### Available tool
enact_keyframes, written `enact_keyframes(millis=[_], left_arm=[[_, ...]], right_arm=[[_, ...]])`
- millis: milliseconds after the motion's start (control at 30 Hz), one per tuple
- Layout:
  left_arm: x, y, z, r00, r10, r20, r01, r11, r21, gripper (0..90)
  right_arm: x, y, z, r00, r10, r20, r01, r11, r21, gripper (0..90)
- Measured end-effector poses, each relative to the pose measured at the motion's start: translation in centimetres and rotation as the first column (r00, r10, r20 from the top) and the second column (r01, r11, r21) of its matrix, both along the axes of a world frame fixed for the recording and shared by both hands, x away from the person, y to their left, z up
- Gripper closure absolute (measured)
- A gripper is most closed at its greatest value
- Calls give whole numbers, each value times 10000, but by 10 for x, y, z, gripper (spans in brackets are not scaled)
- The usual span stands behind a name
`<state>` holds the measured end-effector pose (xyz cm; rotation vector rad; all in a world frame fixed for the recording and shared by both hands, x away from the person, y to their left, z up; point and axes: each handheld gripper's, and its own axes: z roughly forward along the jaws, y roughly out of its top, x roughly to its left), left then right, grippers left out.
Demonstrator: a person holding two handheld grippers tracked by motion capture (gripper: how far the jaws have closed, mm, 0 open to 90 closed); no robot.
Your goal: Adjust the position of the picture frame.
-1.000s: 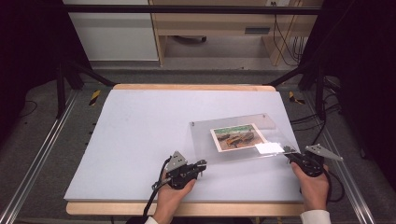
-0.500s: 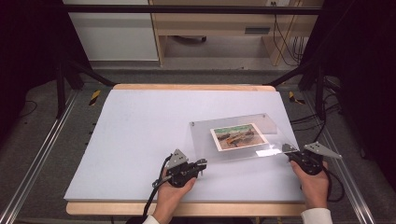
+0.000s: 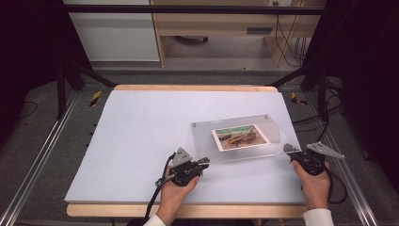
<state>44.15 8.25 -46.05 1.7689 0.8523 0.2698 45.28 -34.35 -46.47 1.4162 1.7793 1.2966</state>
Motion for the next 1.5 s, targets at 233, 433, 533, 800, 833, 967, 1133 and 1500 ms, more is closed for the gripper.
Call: enact_keyframes(millis=[233,433,533,800,833,967,1133,1500], left_arm=[[3,27,27,9996,219,190,-217,9997,-83,834],[2,57,43,9990,353,291,-349,9993,-161,831],[4,71,49,9986,383,366,-380,9992,-90,830],[22,110,61,9972,462,586,-472,9988,153,826],[25,114,62,9970,461,619,-469,9988,123,825],[41,129,65,9962,460,739,-471,9988,134,825],[62,140,64,9957,501,776,-512,9986,122,826],[83,143,55,9945,782,700,-787,9969,32,828]], right_arm=[[-11,24,22,9999,-17,152,20,9998,-193,847],[-16,54,36,10000,-35,-68,33,9997,-224,847],[-14,70,42,10000,30,-3,-30,9996,-296,847],[4,110,54,9998,44,168,-39,9996,-268,847],[7,115,56,9998,25,195,-20,9996,-268,847],[20,132,62,9995,-81,297,92,9993,-357,848],[37,147,64,9989,-309,353,323,9987,-397,848],[52,157,60,9975,-638,295,649,9972,-375,848]])
